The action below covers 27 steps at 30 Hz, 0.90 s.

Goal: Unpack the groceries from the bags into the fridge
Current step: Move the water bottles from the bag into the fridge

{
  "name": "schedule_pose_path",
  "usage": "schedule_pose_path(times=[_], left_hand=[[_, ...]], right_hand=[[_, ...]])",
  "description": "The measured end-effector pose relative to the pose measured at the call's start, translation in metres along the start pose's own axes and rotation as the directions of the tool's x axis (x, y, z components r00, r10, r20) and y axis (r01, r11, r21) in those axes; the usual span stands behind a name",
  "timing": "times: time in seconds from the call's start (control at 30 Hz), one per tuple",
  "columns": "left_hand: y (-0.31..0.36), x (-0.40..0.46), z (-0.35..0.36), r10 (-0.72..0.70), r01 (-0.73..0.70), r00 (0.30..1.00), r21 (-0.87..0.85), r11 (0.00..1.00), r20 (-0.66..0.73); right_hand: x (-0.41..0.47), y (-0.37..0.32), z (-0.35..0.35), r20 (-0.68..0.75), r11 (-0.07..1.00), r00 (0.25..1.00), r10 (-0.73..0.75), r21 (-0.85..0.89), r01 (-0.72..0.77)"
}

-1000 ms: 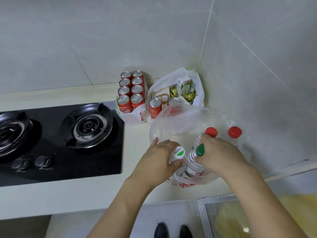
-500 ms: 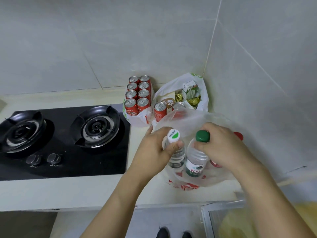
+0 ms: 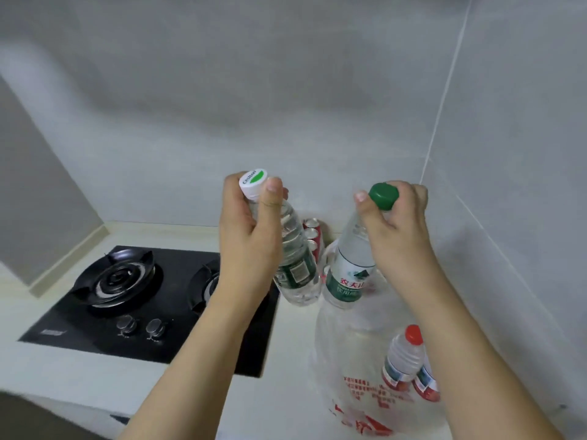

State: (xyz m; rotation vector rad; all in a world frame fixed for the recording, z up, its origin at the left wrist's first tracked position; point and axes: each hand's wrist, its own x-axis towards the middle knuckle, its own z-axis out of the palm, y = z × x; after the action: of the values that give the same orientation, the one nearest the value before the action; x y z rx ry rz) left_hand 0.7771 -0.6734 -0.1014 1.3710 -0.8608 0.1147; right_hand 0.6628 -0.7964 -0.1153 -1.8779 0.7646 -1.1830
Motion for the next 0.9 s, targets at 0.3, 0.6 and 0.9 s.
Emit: schedule_pose_path(times=[0.3,0.6,0.9], left_hand=[[0.004,0.014,-0.072,-0.114,0.133,0.975,0.090,0.987,-0.191],[-0.014,0.030,-0.149,-0.135,0.190,0.956,0.198,0.962,-0.262],[-0.018,0.028,-0.190,-0.159,0.239,0.933,0.227,0.944,-0.322]], right_hand=[[0.009,-0.049,0.078,0.002,0.990,1.000,-0.004,0.141,0.004],[-0.003,-0.087,0.157,0.092,0.990,0.996,0.002,0.137,-0.015],[-0.017,-0.102,0.210,0.243,0.982,0.966,-0.082,0.185,0.037]])
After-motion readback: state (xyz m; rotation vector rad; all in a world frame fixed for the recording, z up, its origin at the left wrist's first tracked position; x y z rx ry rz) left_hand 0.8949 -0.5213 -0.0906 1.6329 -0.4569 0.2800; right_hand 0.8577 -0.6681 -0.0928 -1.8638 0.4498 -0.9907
